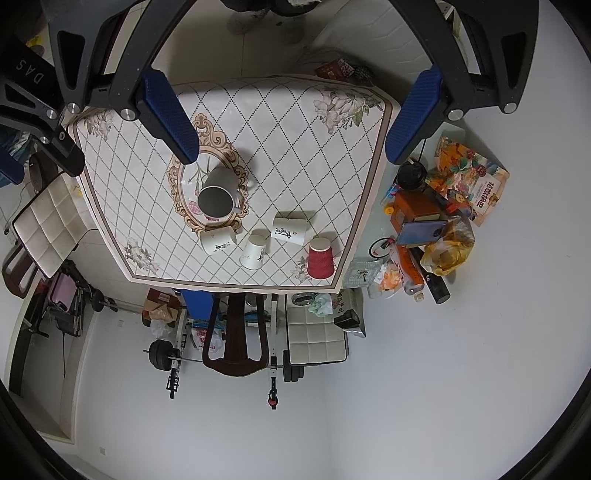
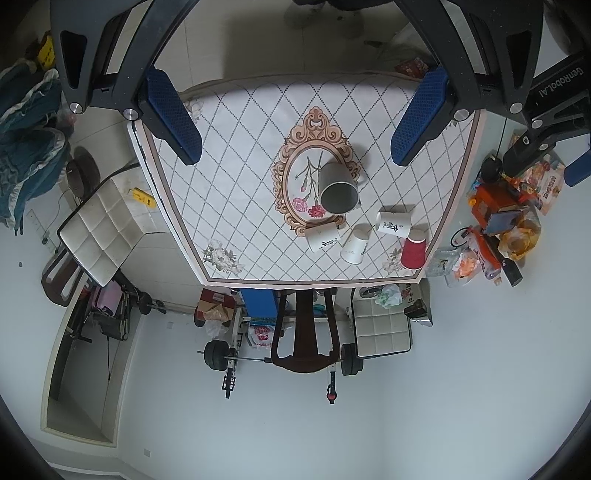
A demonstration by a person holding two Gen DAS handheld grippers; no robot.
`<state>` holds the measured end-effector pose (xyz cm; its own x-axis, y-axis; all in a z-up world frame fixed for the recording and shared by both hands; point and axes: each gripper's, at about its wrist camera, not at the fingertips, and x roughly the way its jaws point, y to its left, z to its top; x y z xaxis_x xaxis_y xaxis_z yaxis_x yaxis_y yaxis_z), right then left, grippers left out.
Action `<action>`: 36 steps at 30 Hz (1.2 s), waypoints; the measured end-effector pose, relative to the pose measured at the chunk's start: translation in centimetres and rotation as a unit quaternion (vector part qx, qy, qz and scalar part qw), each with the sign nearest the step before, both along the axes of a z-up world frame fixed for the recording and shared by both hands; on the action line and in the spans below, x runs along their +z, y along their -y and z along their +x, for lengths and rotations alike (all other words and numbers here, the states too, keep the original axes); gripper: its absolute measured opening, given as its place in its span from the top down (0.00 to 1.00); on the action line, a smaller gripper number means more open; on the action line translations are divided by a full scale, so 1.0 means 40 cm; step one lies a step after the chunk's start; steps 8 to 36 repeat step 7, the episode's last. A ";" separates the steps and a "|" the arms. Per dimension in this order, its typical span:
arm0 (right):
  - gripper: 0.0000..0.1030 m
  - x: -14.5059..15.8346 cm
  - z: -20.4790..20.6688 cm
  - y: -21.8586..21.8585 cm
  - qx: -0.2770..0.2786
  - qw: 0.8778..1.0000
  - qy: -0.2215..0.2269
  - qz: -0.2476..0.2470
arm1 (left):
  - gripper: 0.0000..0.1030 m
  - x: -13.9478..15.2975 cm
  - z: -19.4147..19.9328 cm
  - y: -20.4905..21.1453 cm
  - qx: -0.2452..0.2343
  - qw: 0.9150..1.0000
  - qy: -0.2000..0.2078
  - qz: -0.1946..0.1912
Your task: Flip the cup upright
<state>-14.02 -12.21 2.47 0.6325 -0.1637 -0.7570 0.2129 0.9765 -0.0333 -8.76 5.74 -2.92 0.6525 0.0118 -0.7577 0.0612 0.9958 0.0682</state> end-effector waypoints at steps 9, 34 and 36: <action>0.00 0.001 0.004 -0.004 0.000 1.000 0.000 0.002 | 0.00 0.001 0.002 -0.004 -0.001 1.000 0.000 0.001; 0.00 0.001 0.004 -0.004 0.000 1.000 0.000 0.002 | 0.00 0.001 0.002 -0.004 -0.001 1.000 0.000 0.001; 0.00 0.001 0.004 -0.004 0.000 1.000 0.000 0.002 | 0.00 0.001 0.002 -0.004 -0.001 1.000 0.000 0.001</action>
